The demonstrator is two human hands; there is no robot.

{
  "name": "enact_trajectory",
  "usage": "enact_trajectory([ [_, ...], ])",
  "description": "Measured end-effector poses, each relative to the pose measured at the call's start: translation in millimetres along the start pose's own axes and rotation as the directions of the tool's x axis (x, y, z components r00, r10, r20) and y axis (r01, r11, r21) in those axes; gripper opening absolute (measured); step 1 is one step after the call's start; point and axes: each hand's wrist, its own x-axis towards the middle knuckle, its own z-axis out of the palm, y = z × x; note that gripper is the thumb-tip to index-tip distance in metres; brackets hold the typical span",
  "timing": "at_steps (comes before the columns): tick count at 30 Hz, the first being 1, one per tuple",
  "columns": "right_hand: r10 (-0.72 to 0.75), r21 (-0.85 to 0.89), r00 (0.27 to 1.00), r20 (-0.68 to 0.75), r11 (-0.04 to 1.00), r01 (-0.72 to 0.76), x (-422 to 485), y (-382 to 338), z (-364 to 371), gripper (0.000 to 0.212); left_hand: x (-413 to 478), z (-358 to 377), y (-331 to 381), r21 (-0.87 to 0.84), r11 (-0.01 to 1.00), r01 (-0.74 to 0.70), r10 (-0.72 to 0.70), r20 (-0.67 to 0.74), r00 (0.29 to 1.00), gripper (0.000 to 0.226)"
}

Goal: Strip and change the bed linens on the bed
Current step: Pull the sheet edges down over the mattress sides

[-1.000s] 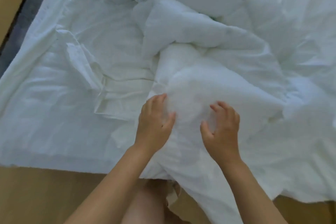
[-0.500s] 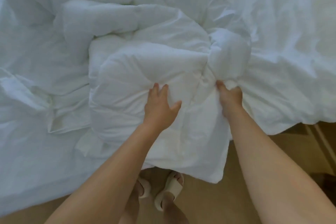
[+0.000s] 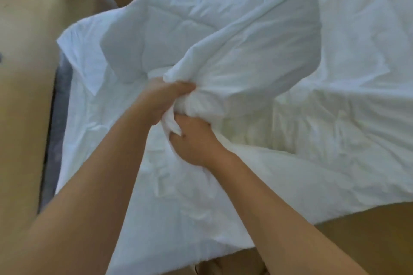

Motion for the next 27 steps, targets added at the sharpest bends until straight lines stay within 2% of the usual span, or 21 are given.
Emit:
enact_trajectory([
  [4,0.0,-0.029,0.991,0.133,1.0,0.004,19.7,-58.7,93.5,0.036,-2.9,-110.1,-47.8,0.137,0.99,-0.041,0.07,-0.211,0.975,0.006],
  [7,-0.03,-0.093,0.951,0.309,0.994,0.061,20.4,-98.1,173.5,0.049,-15.8,-198.0,-104.6,0.34,0.938,0.071,0.046,-0.323,0.945,0.029],
  [9,-0.068,-0.158,0.919,0.388,0.977,0.14,14.9,-115.3,214.3,0.049,-27.2,-253.5,-147.3,0.349,0.921,0.174,-0.011,-0.425,0.905,0.04],
  [12,-0.119,-0.239,0.948,0.295,0.951,0.194,4.6,-120.0,250.8,0.049,-62.9,-312.1,-208.0,0.166,0.932,0.321,-0.182,-0.552,0.814,0.044],
  [15,-0.114,-0.19,0.972,0.207,0.969,0.155,-2.5,-115.7,269.1,0.05,-98.0,-328.8,-267.3,0.217,0.862,0.459,-0.271,-0.568,0.777,0.045],
  [17,-0.09,-0.034,0.995,0.049,0.995,0.092,-2.7,-119.4,276.1,0.058,-114.9,-321.2,-299.6,0.204,0.829,0.521,-0.339,-0.558,0.758,0.036],
  [19,-0.03,0.088,0.98,-0.196,0.995,0.048,4.6,-126.7,284.9,0.071,-125.3,-309.8,-321.3,0.082,0.838,0.539,-0.407,-0.564,0.719,0.03],
  [21,0.029,0.105,0.956,-0.29,0.995,0.002,17.1,-134.8,298.0,0.085,-133.5,-301.5,-330.5,-0.029,0.884,0.467,-0.404,-0.553,0.729,0.029],
  [23,0.052,0.052,0.977,-0.207,0.998,-0.043,33.3,-139.7,313.4,0.092,-140.8,-299.2,-332.0,-0.1,0.912,0.397,-0.382,-0.56,0.735,0.029],
  [27,0.051,-0.095,0.997,0.054,0.994,-0.046,67.2,-138.5,349.2,0.091,-156.8,-298.1,-340.1,-0.261,0.914,0.309,-0.405,-0.6,0.69,0.025],
])
